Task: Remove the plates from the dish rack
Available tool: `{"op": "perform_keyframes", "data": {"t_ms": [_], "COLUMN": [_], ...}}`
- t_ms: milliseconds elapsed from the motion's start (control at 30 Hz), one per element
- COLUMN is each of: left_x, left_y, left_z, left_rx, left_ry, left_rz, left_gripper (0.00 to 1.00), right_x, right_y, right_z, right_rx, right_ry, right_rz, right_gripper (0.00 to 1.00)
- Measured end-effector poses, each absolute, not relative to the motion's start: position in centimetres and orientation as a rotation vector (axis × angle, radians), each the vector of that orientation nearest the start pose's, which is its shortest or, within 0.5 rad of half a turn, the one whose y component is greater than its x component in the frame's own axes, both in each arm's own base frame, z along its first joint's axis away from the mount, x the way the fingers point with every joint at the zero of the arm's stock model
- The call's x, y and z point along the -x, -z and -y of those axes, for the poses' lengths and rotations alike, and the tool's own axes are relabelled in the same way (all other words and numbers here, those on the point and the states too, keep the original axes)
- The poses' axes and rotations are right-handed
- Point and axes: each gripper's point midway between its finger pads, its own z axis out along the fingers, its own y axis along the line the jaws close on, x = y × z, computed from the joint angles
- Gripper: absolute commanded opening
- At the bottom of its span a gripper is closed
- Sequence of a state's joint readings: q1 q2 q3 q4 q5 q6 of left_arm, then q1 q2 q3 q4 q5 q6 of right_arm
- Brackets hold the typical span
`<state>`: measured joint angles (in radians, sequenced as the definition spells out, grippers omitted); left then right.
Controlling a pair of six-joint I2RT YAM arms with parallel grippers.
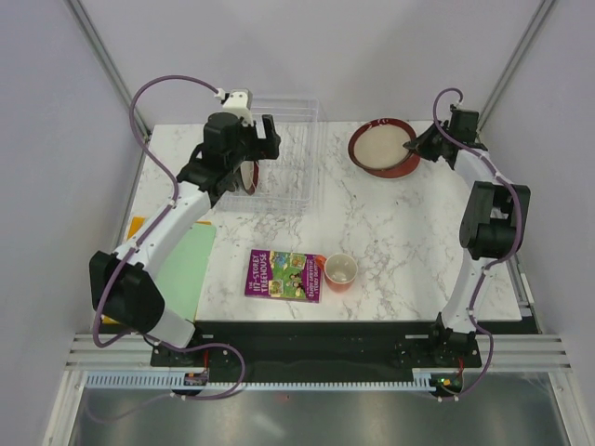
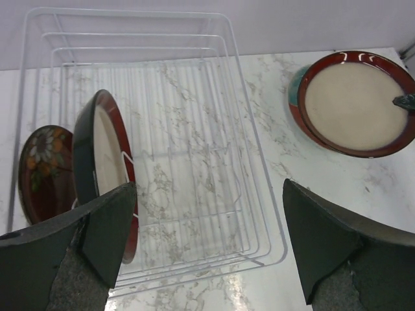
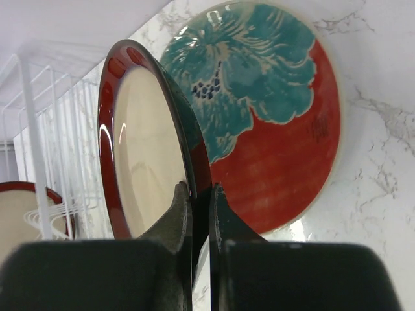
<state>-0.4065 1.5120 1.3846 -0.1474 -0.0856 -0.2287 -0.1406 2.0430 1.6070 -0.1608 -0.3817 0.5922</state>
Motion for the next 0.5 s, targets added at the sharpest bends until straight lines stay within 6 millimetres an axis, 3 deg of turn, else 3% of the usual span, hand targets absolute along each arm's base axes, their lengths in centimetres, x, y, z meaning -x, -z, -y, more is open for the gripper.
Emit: {"op": "perform_keyframes", "data": {"t_ms": [167,500], "left_x": [-44.7,-43.8], "left_y": [-29.8,-30.8], "left_z": [17.4,15.0], "left_rx": [-0.107,-0.098], "left_ry": [0.281,0.164], "left_rz": [-1.853,-1.821], "left_gripper": [1.00,1.00], "right_x": [-58.4,-62.0], "right_y": [-11.4,-9.2], "right_z": [0.4,2.1], "right_rx": [-0.609,-0.622], "right_ry": [-0.659,-0.653], "right_rz": [-2.151,-2.129], "right_gripper": [0.00,0.00]}}
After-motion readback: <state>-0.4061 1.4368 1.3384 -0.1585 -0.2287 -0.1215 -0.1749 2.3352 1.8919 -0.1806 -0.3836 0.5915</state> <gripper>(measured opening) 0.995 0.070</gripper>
